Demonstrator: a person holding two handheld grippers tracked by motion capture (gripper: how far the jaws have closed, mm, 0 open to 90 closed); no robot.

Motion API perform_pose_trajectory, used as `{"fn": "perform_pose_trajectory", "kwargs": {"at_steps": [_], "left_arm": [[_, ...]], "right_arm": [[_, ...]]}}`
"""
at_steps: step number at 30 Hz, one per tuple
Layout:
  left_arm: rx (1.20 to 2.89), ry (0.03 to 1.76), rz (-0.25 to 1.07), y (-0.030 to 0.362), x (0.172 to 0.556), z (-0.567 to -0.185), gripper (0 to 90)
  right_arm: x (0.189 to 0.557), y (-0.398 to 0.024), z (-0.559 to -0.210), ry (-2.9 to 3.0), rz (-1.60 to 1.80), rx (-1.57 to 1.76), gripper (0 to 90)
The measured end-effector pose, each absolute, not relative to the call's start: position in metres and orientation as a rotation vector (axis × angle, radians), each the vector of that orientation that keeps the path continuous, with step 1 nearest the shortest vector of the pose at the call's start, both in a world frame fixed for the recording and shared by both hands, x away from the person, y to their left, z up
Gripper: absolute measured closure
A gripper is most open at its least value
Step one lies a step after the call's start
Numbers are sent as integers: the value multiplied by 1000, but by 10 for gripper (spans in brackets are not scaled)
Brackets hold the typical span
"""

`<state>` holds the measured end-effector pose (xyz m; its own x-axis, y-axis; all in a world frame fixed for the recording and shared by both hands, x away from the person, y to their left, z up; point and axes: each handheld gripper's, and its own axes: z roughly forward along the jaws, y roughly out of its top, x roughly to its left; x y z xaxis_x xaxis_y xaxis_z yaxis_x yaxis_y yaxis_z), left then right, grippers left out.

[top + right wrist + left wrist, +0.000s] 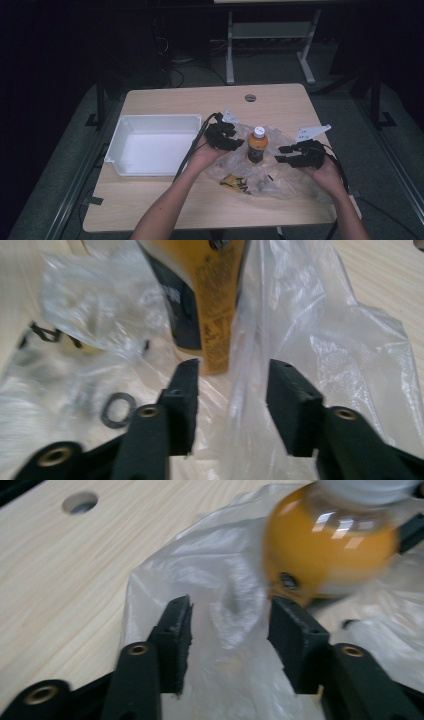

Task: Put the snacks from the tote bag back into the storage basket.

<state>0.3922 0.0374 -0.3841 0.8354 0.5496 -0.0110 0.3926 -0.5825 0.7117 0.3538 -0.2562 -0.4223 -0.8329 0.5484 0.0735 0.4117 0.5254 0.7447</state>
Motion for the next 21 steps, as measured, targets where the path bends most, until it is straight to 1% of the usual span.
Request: {"fn": "perform_pose_trajectory", "kwargs": {"at_steps": [1,3,6,8,9,10,15,21], "left_arm": [[2264,685,262,36,393,-386,542],[2267,692,295,32,393,-390,635],[2276,706,307,26,394,-395,809],[2283,725,305,22,395,-400,880],[2283,730,302,20,395,-403,888],[2285,736,300,19,395,-406,890],[2296,765,299,15,396,-419,895],[2319,786,306,14,396,-432,895]], "right_arm": [[355,-256,-424,2597,1182,832,613],[359,-256,-428,2602,1152,835,682],[364,-259,-433,2626,1114,860,812],[367,-262,-438,2638,1098,870,864],[368,-264,-440,2645,1094,883,888],[368,-265,-442,2648,1098,878,892],[369,-272,-452,2669,1092,936,897],[370,-274,-455,2666,1080,971,897]]}}
